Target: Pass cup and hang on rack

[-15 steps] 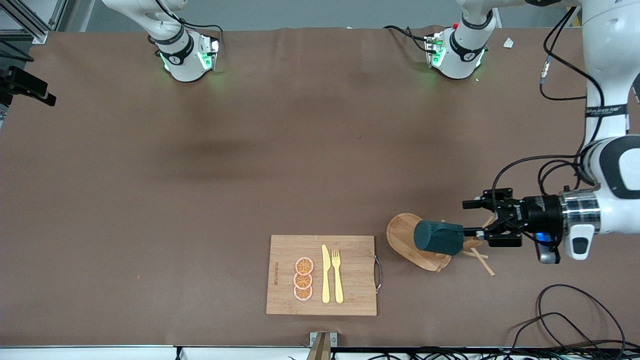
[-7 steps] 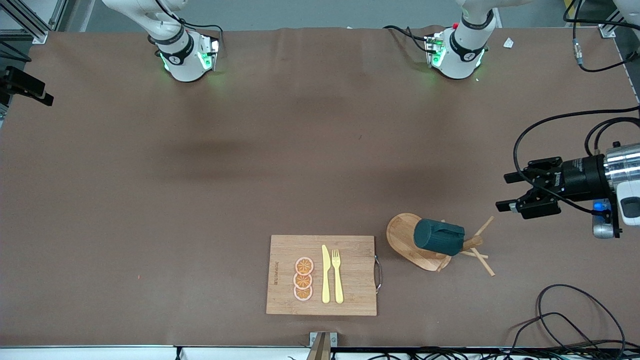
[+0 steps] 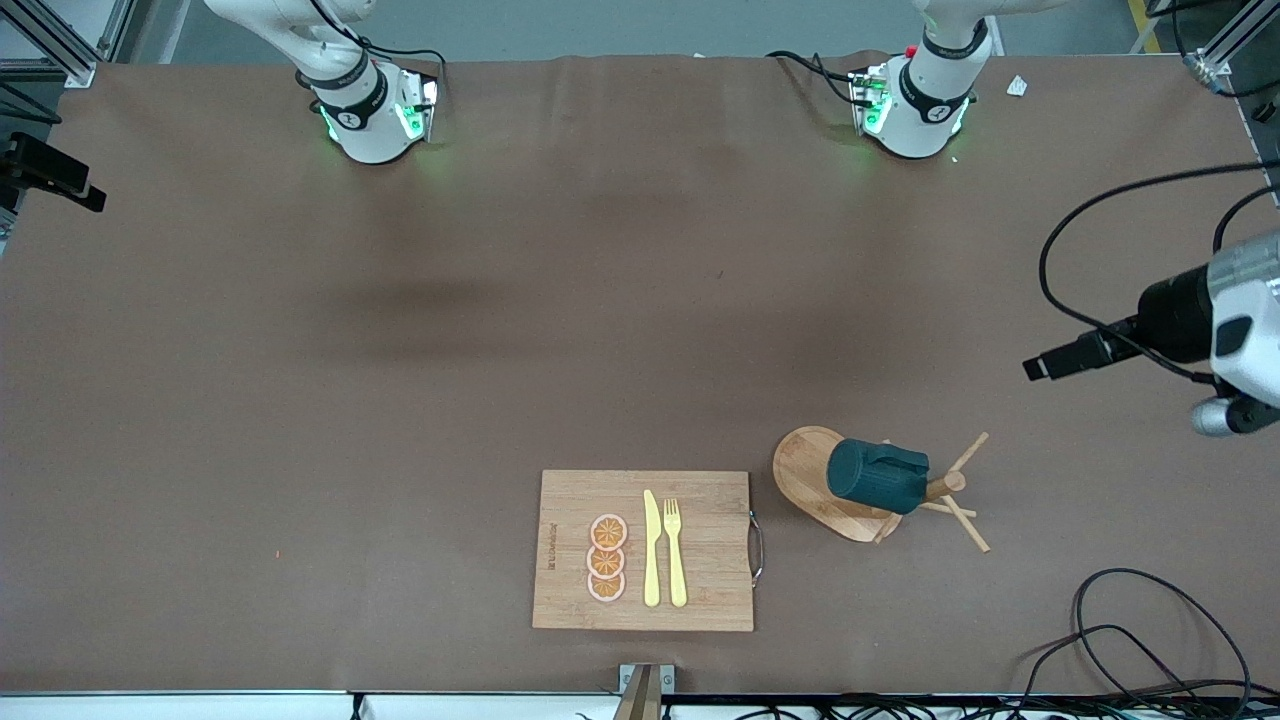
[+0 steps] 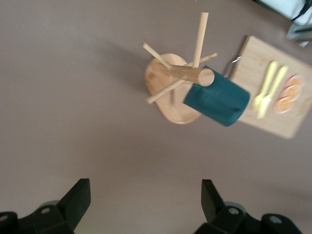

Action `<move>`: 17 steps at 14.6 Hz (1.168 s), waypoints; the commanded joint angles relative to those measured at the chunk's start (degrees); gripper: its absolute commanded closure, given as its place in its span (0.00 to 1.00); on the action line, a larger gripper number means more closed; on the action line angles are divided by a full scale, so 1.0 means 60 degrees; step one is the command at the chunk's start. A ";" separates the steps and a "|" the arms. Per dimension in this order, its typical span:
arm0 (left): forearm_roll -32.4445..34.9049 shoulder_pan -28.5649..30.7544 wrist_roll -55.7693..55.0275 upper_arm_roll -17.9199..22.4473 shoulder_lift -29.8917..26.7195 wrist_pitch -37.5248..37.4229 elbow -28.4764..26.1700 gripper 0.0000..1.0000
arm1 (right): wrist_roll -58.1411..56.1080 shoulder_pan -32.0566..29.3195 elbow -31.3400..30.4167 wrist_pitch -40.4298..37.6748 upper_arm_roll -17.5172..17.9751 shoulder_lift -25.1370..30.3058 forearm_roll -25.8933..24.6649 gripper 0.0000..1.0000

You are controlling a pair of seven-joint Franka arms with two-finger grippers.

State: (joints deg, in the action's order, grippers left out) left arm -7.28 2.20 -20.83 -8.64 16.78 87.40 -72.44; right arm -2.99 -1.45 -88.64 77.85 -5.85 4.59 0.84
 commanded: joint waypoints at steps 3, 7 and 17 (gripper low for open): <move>0.1285 0.0000 0.1959 -0.0230 -0.0730 -0.0473 -0.0202 0.00 | -0.0147 -0.0139 -0.0198 0.0018 0.0111 0.0173 -0.0110 0.00; 0.1800 0.0073 0.3238 -0.0172 -0.1228 -0.0986 -0.0202 0.00 | -0.0147 -0.0139 -0.0198 0.0164 0.0111 0.0173 -0.0110 0.00; 0.1243 -0.1111 0.3004 0.1291 -0.1858 -0.1383 -0.0216 0.00 | -0.0147 -0.0125 -0.0212 0.0165 0.0111 0.0173 -0.0110 0.00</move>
State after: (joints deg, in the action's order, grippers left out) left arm 1.46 -2.56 -2.45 -3.88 7.73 79.65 -72.61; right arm -3.02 -1.45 -88.79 78.31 -5.85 4.58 0.83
